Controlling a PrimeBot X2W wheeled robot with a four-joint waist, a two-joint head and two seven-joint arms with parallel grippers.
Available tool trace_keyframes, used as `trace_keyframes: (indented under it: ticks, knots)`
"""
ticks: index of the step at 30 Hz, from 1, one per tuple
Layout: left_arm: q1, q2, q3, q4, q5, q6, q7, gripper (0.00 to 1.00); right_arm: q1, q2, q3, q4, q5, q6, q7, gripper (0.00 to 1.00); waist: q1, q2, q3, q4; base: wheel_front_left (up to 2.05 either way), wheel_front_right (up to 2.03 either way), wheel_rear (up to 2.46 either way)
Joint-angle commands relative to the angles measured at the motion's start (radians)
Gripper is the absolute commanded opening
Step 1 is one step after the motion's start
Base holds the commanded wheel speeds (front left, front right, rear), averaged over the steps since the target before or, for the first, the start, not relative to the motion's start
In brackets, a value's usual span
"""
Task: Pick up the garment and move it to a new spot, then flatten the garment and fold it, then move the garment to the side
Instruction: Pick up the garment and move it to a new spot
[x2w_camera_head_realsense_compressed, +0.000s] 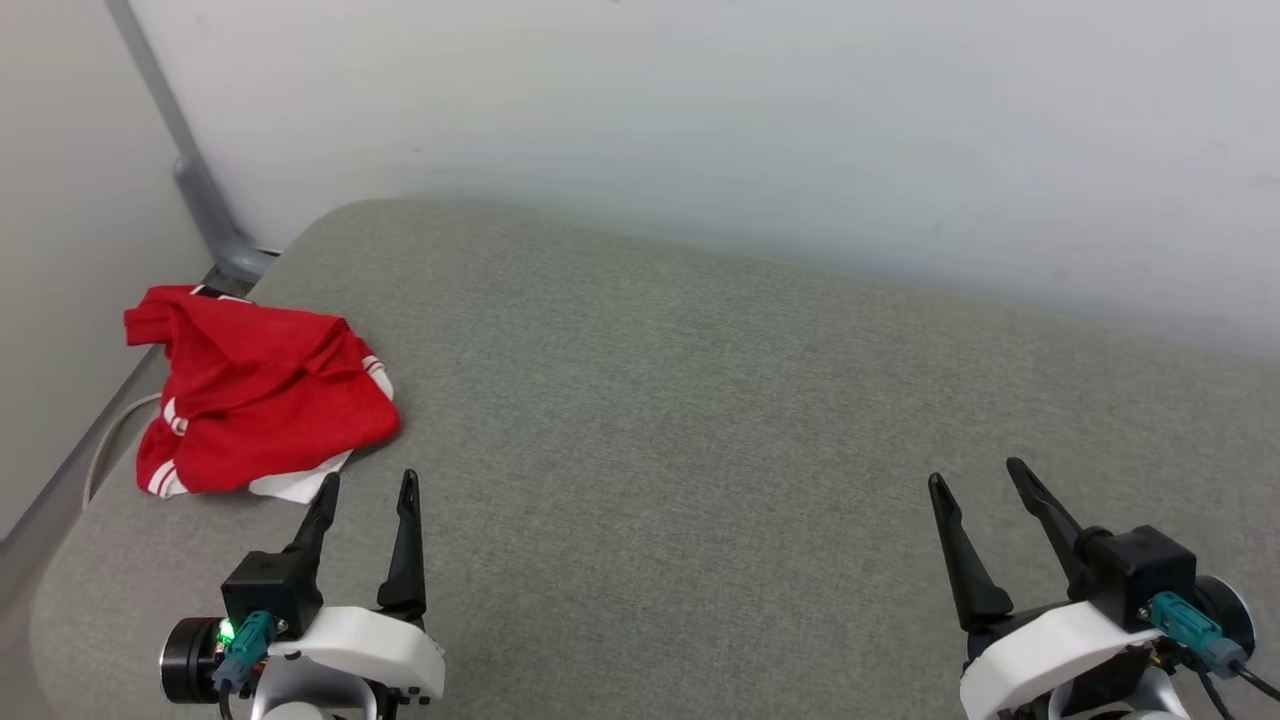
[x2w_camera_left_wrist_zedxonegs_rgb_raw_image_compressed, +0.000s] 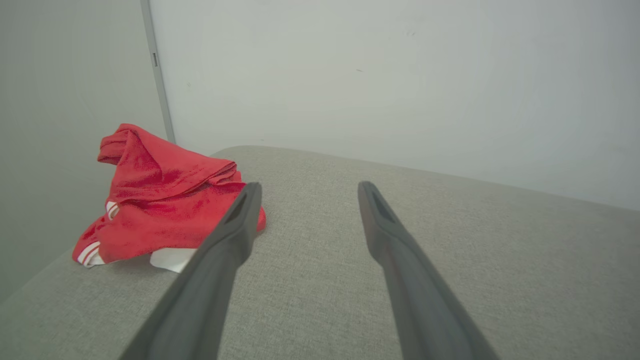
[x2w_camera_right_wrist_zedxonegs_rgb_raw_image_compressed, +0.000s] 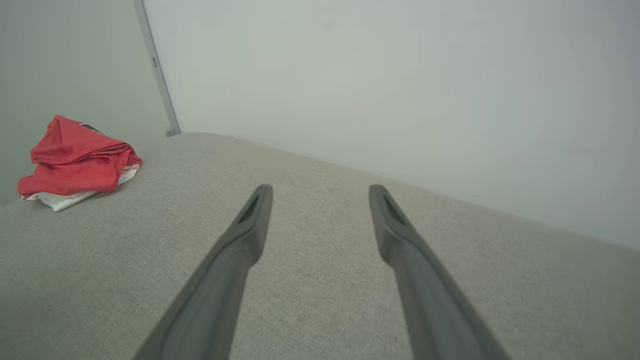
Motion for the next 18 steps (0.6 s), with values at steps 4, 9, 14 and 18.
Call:
trace_keyframes:
  ticks: [4, 9, 14, 18]
  knots:
    - [-0.001, -0.001, 0.009, -0.006, 0.006, 0.004, -0.003, 1.00, -0.019, 0.002, 0.005, -0.004, -0.001, -0.001, -0.003, 1.00, 0.0000, 0.0000, 0.006, 0.071, 0.00, 0.00, 0.00]
    - [0.004, -0.001, 0.015, -0.007, 0.008, 0.003, -0.003, 1.00, -0.020, 0.002, 0.007, -0.001, 0.002, -0.001, -0.010, 1.00, 0.0000, 0.0000, 0.006, 0.117, 0.00, 0.00, 0.00]
    - [0.005, -0.001, 0.022, -0.008, 0.006, -0.001, -0.003, 1.00, -0.022, 0.002, 0.011, 0.007, 0.005, -0.001, -0.015, 1.00, 0.0000, 0.0000, 0.005, 0.150, 0.00, 0.00, 0.00]
    - [0.005, -0.001, 0.026, -0.010, 0.007, -0.001, -0.003, 1.00, -0.021, 0.002, 0.016, 0.011, 0.015, -0.001, -0.024, 1.00, 0.0000, 0.0000, 0.005, 0.161, 0.00, 0.00, 0.00]
